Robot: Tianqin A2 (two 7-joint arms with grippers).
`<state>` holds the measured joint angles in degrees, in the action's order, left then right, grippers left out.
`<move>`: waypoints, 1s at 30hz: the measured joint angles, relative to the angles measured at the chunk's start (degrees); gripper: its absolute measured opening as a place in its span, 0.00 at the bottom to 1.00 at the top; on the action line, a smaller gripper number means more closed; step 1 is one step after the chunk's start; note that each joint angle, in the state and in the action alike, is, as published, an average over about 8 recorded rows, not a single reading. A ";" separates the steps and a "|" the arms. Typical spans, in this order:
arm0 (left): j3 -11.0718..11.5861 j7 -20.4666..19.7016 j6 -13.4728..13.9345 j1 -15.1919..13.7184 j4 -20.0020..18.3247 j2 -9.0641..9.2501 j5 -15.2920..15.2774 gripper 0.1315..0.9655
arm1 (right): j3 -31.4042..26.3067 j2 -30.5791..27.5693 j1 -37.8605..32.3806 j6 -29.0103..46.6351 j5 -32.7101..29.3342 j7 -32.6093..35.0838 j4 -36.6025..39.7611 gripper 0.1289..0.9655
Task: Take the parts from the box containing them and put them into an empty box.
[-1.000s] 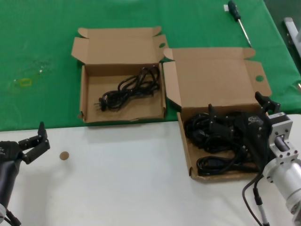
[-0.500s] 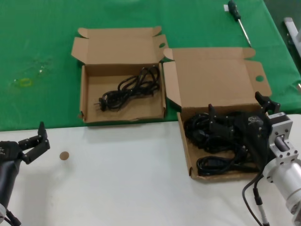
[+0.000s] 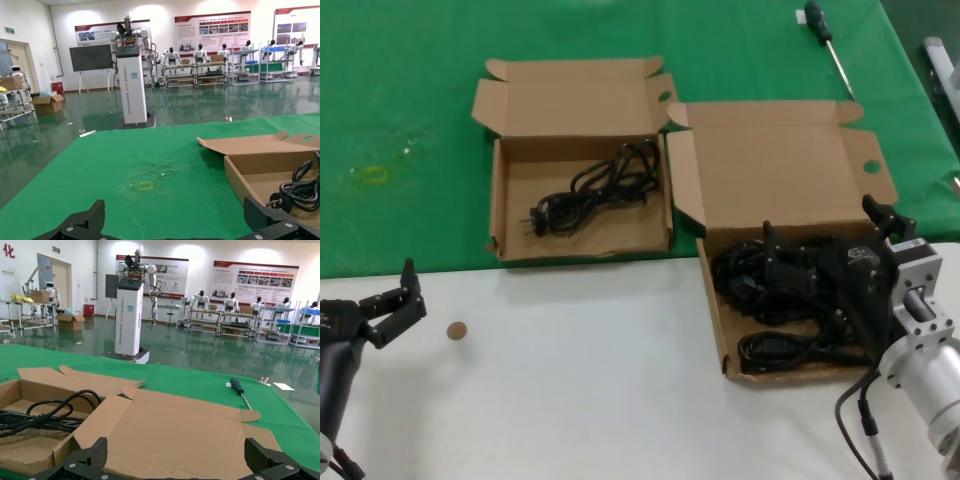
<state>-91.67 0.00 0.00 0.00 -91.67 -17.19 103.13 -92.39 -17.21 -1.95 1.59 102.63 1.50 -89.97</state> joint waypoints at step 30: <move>0.00 0.00 0.00 0.00 0.00 0.00 0.00 1.00 | 0.00 0.00 0.00 0.00 0.00 0.00 0.00 1.00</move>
<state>-91.67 0.00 0.00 0.00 -91.67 -17.19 103.13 -92.39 -17.21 -1.95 1.59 102.63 1.50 -89.97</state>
